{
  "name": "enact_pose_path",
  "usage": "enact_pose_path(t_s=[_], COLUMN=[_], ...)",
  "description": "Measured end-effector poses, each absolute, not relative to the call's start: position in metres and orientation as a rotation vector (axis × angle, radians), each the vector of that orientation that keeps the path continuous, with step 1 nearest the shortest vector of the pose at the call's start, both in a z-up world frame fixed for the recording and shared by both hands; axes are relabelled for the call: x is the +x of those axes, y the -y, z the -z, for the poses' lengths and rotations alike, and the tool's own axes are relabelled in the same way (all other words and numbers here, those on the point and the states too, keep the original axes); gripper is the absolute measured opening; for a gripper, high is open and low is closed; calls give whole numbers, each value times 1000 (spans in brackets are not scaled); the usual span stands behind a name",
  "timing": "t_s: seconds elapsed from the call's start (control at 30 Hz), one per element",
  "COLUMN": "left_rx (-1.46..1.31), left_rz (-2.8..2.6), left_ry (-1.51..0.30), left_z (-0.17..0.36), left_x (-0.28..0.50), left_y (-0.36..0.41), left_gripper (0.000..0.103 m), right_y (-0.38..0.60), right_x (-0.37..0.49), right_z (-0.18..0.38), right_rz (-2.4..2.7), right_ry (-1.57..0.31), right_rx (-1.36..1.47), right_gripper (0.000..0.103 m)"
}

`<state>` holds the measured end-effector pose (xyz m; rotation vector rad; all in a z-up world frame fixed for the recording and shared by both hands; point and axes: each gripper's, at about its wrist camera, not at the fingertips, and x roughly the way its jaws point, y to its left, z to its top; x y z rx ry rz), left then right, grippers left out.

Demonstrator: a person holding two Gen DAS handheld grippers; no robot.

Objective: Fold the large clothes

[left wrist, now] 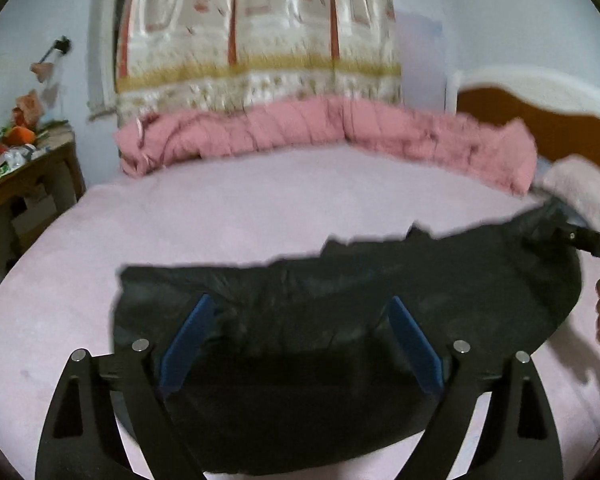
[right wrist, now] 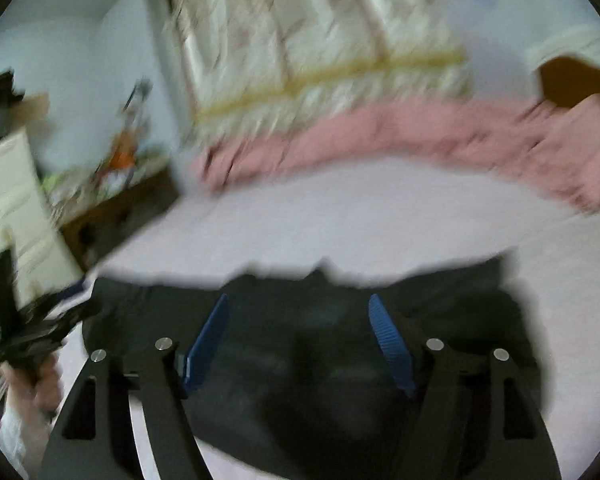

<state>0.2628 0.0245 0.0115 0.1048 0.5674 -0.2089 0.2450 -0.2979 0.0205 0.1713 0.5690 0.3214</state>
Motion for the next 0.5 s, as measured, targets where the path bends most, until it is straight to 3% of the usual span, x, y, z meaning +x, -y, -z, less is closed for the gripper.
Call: enact_pose_path(t_s=[0.1,0.33,0.5], left_rx=[111,3,-40], left_rz=[141,17,29], left_ry=[-618,-666,-689], left_z=[5,34,58], left_x=[291,336,339], left_y=[-26,-68,-75], left_gripper=[89,89,95], right_y=[285,310,294], right_x=[271,297,309], right_z=[2,25,46], right_rz=[-135,-32,-4], right_ry=[-632,-648,-650], right_rx=[60,127,13], right_gripper=[74,74,76])
